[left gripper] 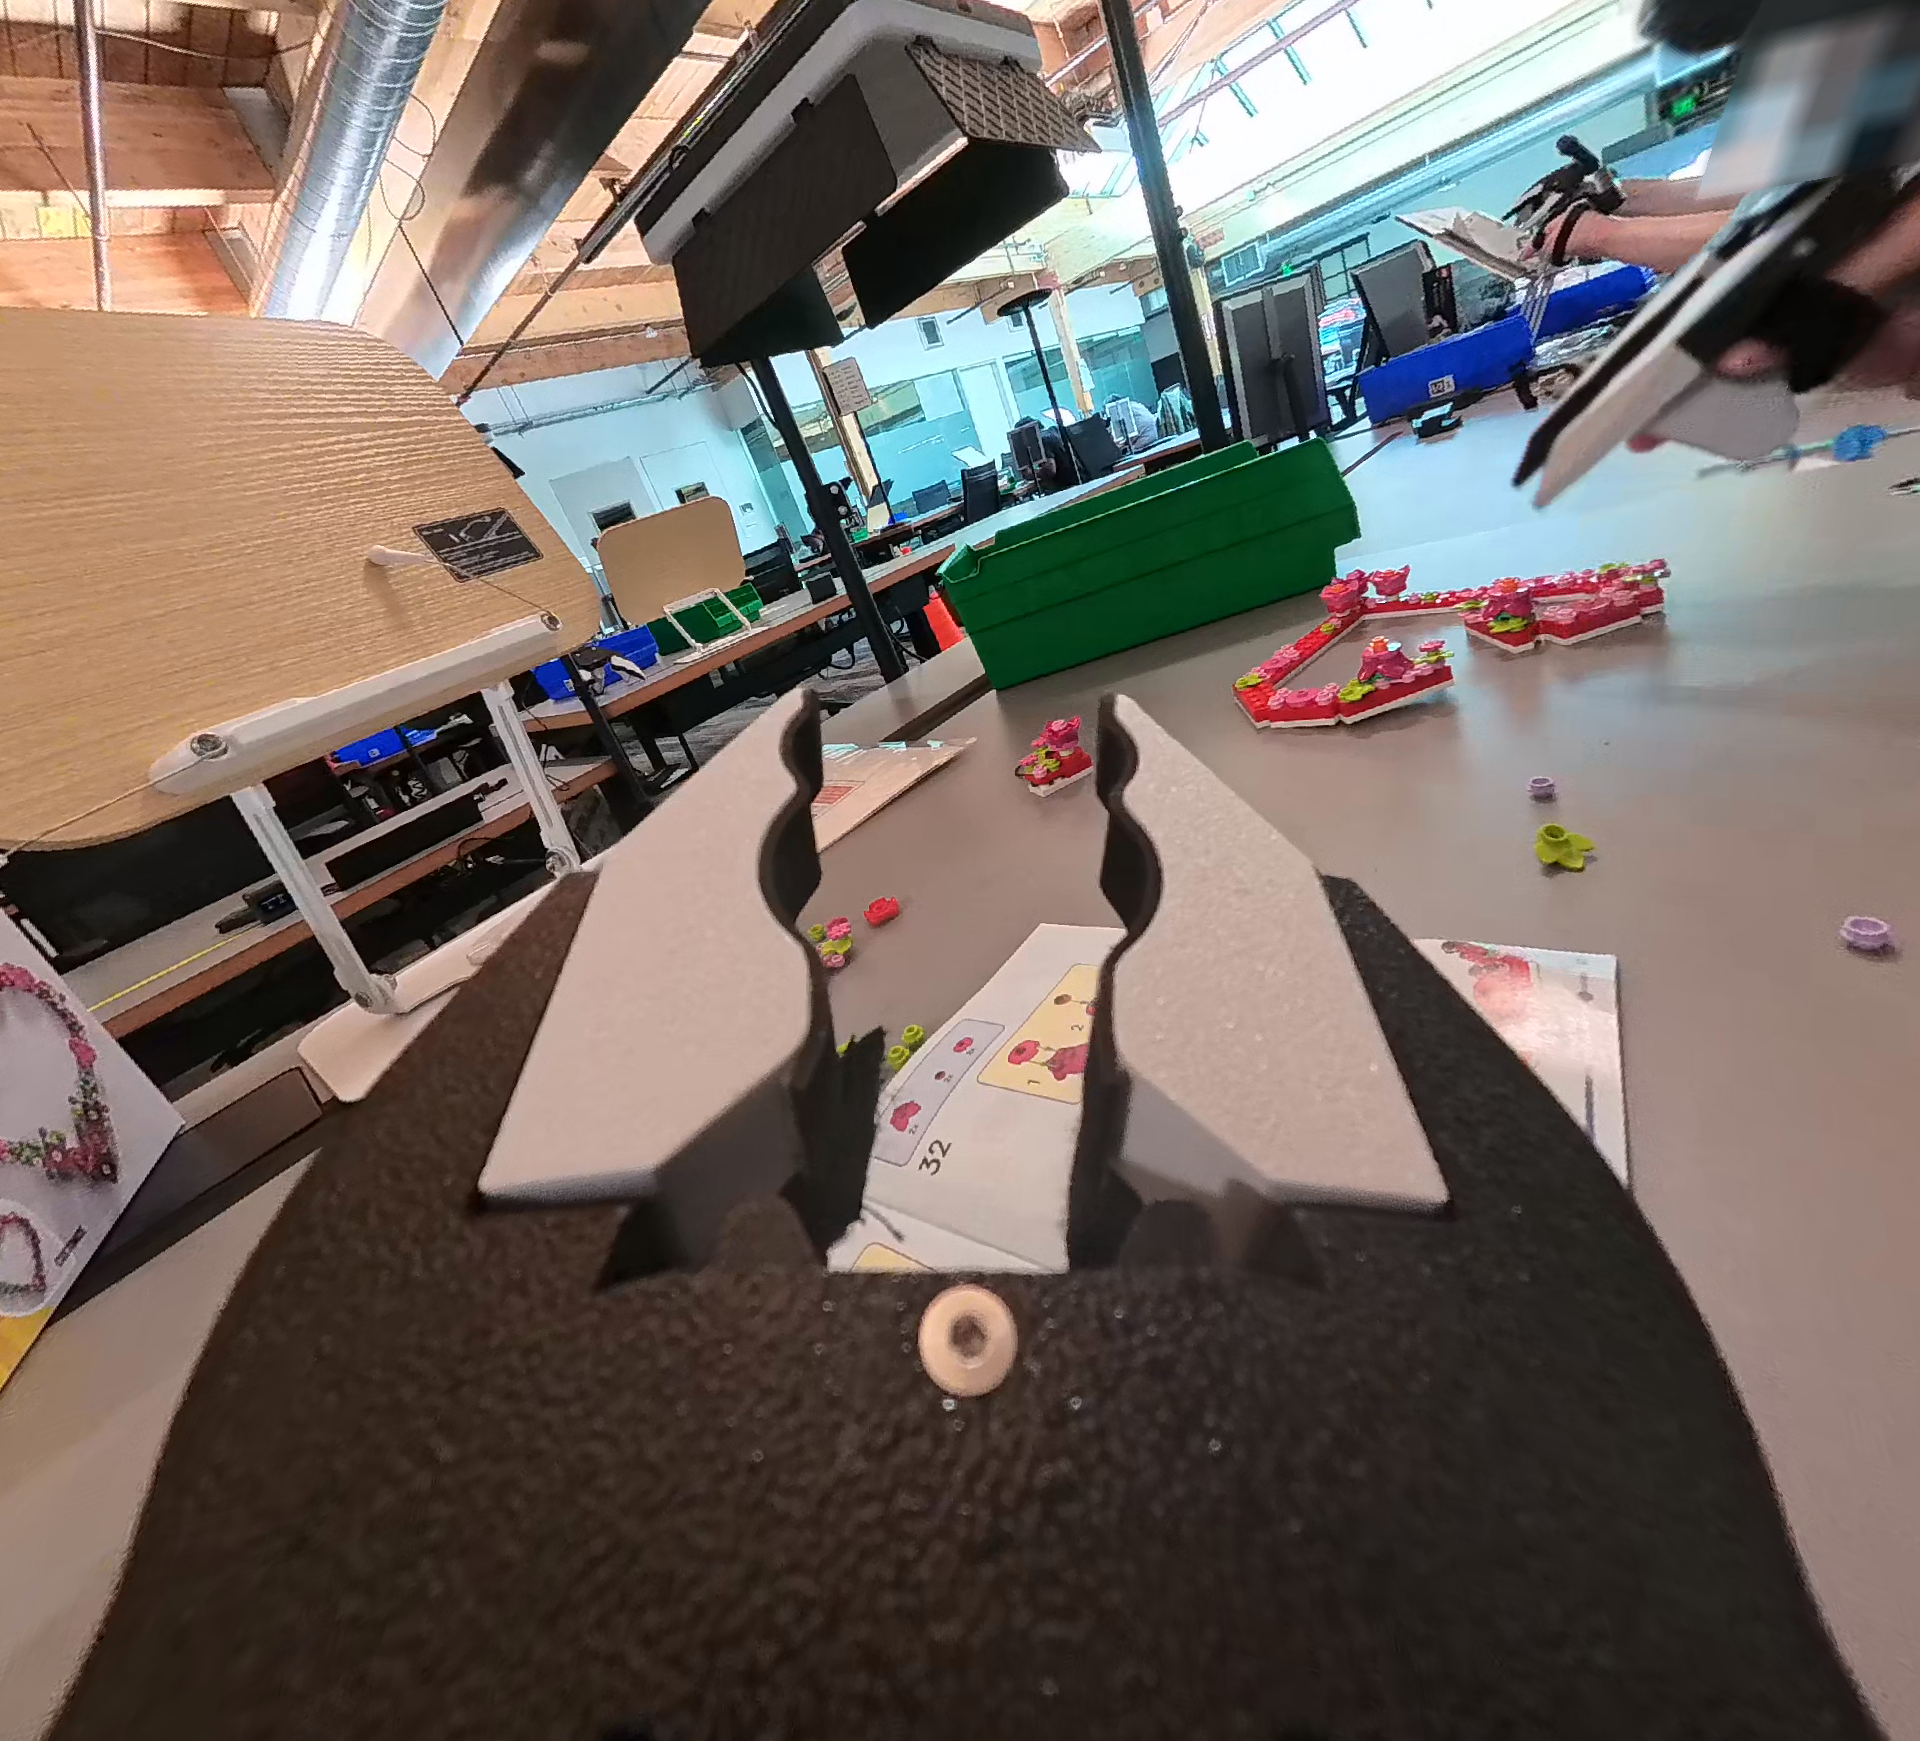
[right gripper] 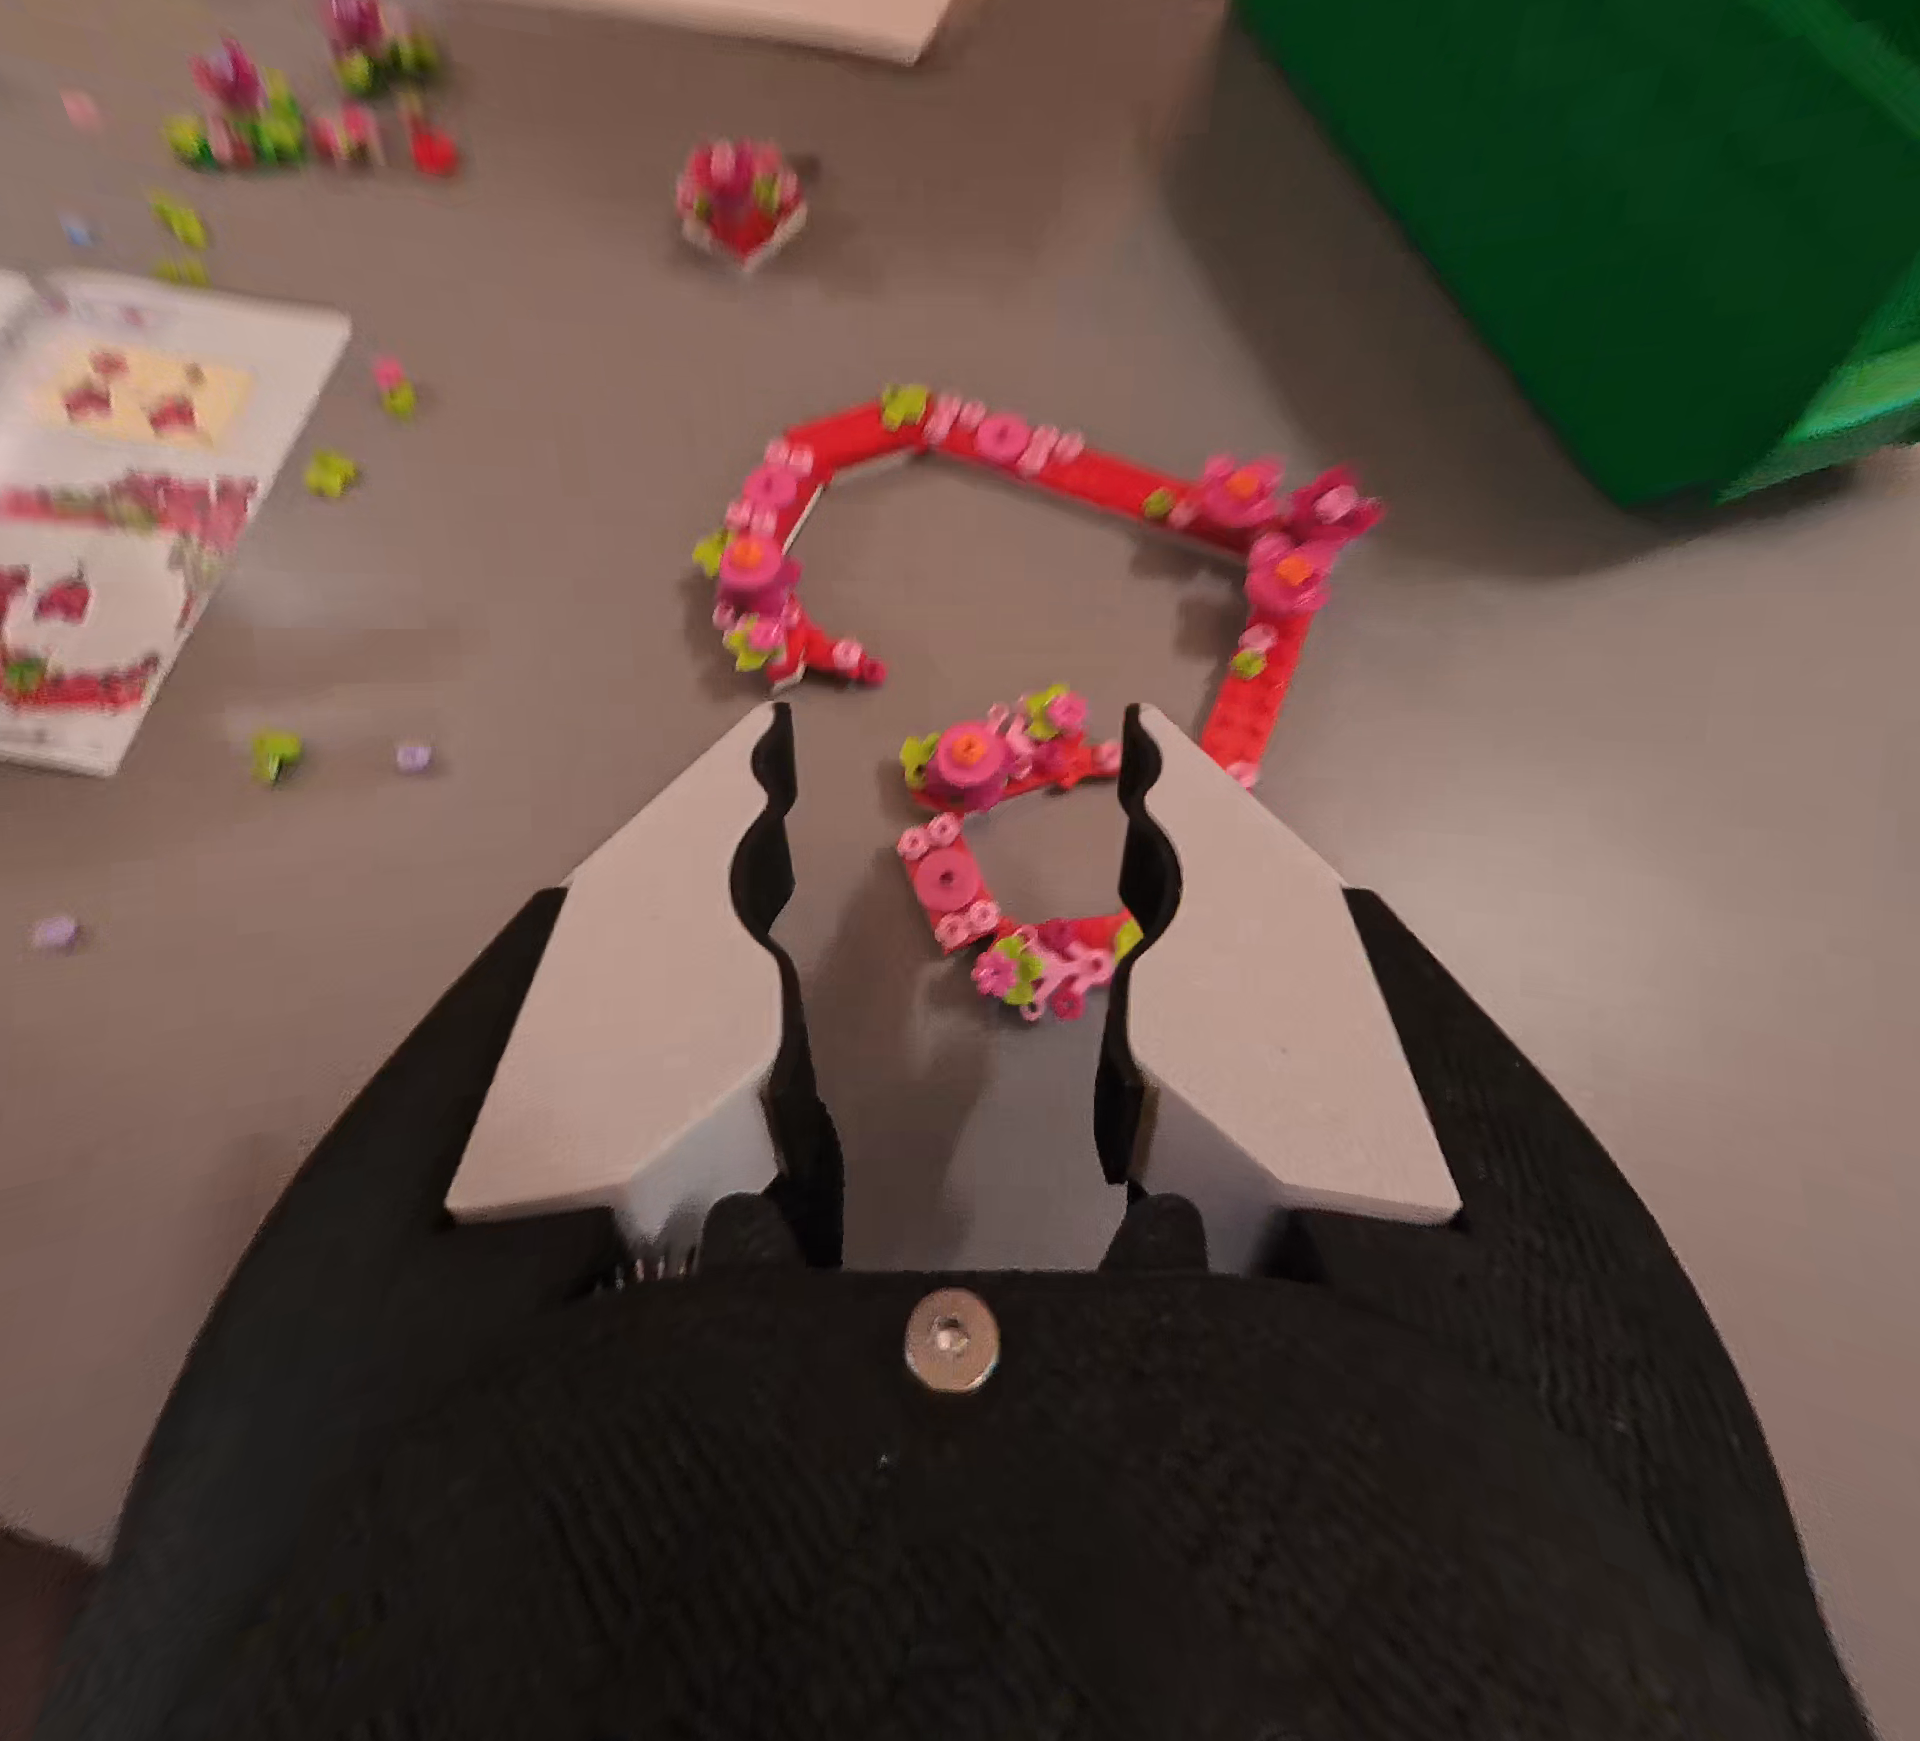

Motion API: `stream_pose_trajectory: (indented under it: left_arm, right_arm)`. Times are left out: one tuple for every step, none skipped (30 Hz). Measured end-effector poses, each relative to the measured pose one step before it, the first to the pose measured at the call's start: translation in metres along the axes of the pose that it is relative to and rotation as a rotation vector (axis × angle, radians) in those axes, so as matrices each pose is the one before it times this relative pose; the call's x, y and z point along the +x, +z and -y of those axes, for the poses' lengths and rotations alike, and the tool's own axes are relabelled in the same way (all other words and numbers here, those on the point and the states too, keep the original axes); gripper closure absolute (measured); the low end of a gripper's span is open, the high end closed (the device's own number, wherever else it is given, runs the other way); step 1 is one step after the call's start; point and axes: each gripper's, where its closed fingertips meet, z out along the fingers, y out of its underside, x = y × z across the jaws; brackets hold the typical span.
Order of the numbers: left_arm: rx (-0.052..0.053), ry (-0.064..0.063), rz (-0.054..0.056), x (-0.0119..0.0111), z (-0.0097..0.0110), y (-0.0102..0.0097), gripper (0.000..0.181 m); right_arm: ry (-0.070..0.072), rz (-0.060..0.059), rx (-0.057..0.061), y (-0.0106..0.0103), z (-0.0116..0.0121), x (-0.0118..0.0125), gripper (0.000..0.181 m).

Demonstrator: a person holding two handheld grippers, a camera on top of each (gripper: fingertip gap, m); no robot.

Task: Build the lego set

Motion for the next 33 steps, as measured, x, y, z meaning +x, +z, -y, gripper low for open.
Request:
stream_pose_trajectory:
  left_arm:
    - [-0.0005, -0.0037, -0.0008, 0.00002, -0.00004, 0.00025, 0.130]
    - [-0.0017, -0.0070, -0.0027, 0.00022, -0.00021, 0.00014, 0.130]
    - [-0.0023, -0.0106, -0.0020, 0.00000, -0.00031, 0.00014, 0.129]
    - [-0.0015, -0.0101, 0.0002, -0.00053, -0.00023, 0.00010, 0.128]
    - [0.0001, -0.0080, 0.0019, -0.00081, -0.00003, 0.00000, 0.128]
    - [0.0020, -0.0060, 0.0024, -0.00083, 0.00027, -0.00014, 0.127]
    - [0.0017, -0.0041, 0.0027, -0.00071, 0.00020, -0.00015, 0.127]
    - [0.0020, -0.0018, 0.0027, -0.00073, 0.00033, -0.00024, 0.128]
    - [0.0053, 0.0025, 0.0042, -0.00070, 0.00117, -0.00047, 0.130]
    - [0.0101, 0.0063, 0.0049, -0.00057, 0.00191, -0.00068, 0.132]
    - [0.0080, 0.0058, 0.0030, -0.00026, 0.00147, -0.00057, 0.133]
    - [0.0028, 0.0041, 0.0007, 0.00013, 0.00052, -0.00011, 0.133]
    - [-0.0016, 0.0036, 0.0013, 0.00005, -0.00023, 0.00013, 0.134]
    - [-0.0005, 0.0038, 0.0016, 0.00003, -0.00017, 0.00018, 0.134]
    - [0.0010, 0.0026, 0.0000, 0.00026, 0.00017, 0.00009, 0.134]
    - [0.0009, 0.0024, 0.0015, -0.00001, 0.00016, 0.00002, 0.134]
    - [0.0010, 0.0027, 0.0036, -0.00039, 0.00017, -0.00006, 0.134]
    - [0.0015, 0.0020, 0.0044, -0.00068, 0.00028, -0.00010, 0.134]
    - [0.0030, 0.0018, 0.0061, -0.00097, 0.00054, -0.00020, 0.133]
    - [0.0041, 0.0011, 0.0061, -0.00105, 0.00068, -0.00028, 0.133]
    - [0.0035, -0.0001, 0.0060, -0.00109, 0.00056, -0.00033, 0.134]
    - [0.0036, -0.0004, 0.0070, -0.00128, 0.00057, -0.00040, 0.134]
    - [0.0039, 0.0003, 0.0071, -0.00129, 0.00066, -0.00043, 0.135]
    - [0.0043, 0.0004, 0.0049, -0.00099, 0.00076, -0.00054, 0.135]
    - [0.0034, -0.0002, 0.0035, -0.00072, 0.00046, -0.00036, 0.135]
    - [0.0017, -0.0007, 0.0027, -0.00060, 0.00023, -0.00018, 0.135]
    - [0.0008, -0.0010, 0.0013, -0.00022, 0.00003, -0.00012, 0.135]
    - [0.0002, -0.0010, 0.0007, -0.00029, -0.00006, -0.00001, 0.135]
    - [-0.0004, -0.0014, -0.0006, -0.00002, -0.00014, 0.00002, 0.135]
    - [-0.0001, -0.0018, -0.0003, -0.00007, -0.00019, -0.00006, 0.136]
    - [-0.0005, -0.0020, -0.0002, -0.00016, -0.00020, 0.00001, 0.135]
    - [-0.0006, -0.0028, -0.0013, -0.00005, -0.00012, -0.00005, 0.136]
    - [-0.0010, -0.0036, -0.0031, 0.00028, -0.00030, 0.00003, 0.135]
  right_arm:
    - [0.0116, -0.0274, 0.0666, -0.00638, 0.01019, 0.00792, 0.114]
    - [0.0000, -0.0365, 0.0768, -0.00555, 0.01136, 0.00930, 0.100]
    - [-0.0119, -0.0382, 0.0766, -0.00538, 0.01088, 0.00912, 0.091]
    - [-0.0092, -0.0415, 0.0618, -0.00499, 0.00881, 0.00952, 0.090]
    - [-0.0012, -0.0410, 0.0496, -0.00441, 0.00727, 0.00941, 0.087]
    - [0.0029, -0.0369, 0.0439, -0.00381, 0.00655, 0.00860, 0.087]
    - [0.0061, -0.0402, 0.0412, -0.00337, 0.00598, 0.00887, 0.087]
    - [0.0076, -0.0396, 0.0383, -0.00299, 0.00555, 0.00852, 0.087]
    - [0.0080, -0.0336, 0.0359, -0.00244, 0.00487, 0.00740, 0.087]
    - [0.0100, -0.0381, 0.0455, -0.00223, 0.00574, 0.00804, 0.086]
    - [0.0136, -0.0578, 0.0746, -0.00263, 0.00819, 0.01111, 0.085]
    - [0.0143, -0.0697, 0.1022, -0.00375, 0.00909, 0.01329, 0.086]
    - [0.0132, -0.0657, 0.1027, -0.00474, 0.00603, 0.01317, 0.092]
    - [0.0007, -0.0542, 0.0814, -0.00496, 0.00134, 0.01123, 0.098]
    - [-0.0205, -0.0453, 0.0533, -0.00485, -0.00240, 0.00902, 0.101]
    - [-0.0372, -0.0327, 0.0225, -0.00384, -0.00442, 0.00573, 0.103]
    - [-0.0444, -0.0153, 0.0034, -0.00240, -0.00398, 0.00206, 0.103]
    - [-0.0448, -0.0058, 0.0081, -0.00129, -0.00129, -0.00019, 0.104]
    - [-0.0418, -0.0047, 0.0187, -0.00109, 0.00061, -0.00109, 0.107]
    - [-0.0413, -0.0039, 0.0190, -0.00091, 0.00009, -0.00155, 0.111]
    - [-0.0453, -0.0006, 0.0067, -0.00067, -0.00255, -0.00228, 0.115]
    - [-0.0464, 0.0063, -0.0142, 0.00037, -0.00568, -0.00312, 0.120]
    - [-0.0359, 0.0078, -0.0258, 0.00145, -0.00647, -0.00306, 0.124]
    - [-0.0153, 0.0012, -0.0206, 0.00179, -0.00442, -0.00184, 0.126]
    - [-0.0004, 0.0001, -0.0077, 0.00122, -0.00162, -0.00122, 0.127]
    - [-0.0005, 0.0059, 0.0010, 0.00041, 0.00021, -0.00165, 0.129]
    - [-0.0061, 0.0052, 0.0012, -0.00003, 0.00015, -0.00136, 0.130]
    - [-0.0092, 0.0022, -0.0025, -0.00019, -0.00051, -0.00071, 0.132]
    - [-0.0084, 0.0020, -0.0056, 0.00005, -0.00098, -0.00073, 0.133]
    - [-0.0073, 0.0019, -0.0057, 0.00017, -0.00117, -0.00071, 0.133]
    - [-0.0066, 0.0016, -0.0042, 0.00013, -0.00085, -0.00060, 0.134]
    - [-0.0031, 0.0041, -0.0035, 0.00023, -0.00065, -0.00091, 0.135]
    - [0.0036, 0.0159, -0.0021, 0.00010, -0.00032, -0.00261, 0.136]
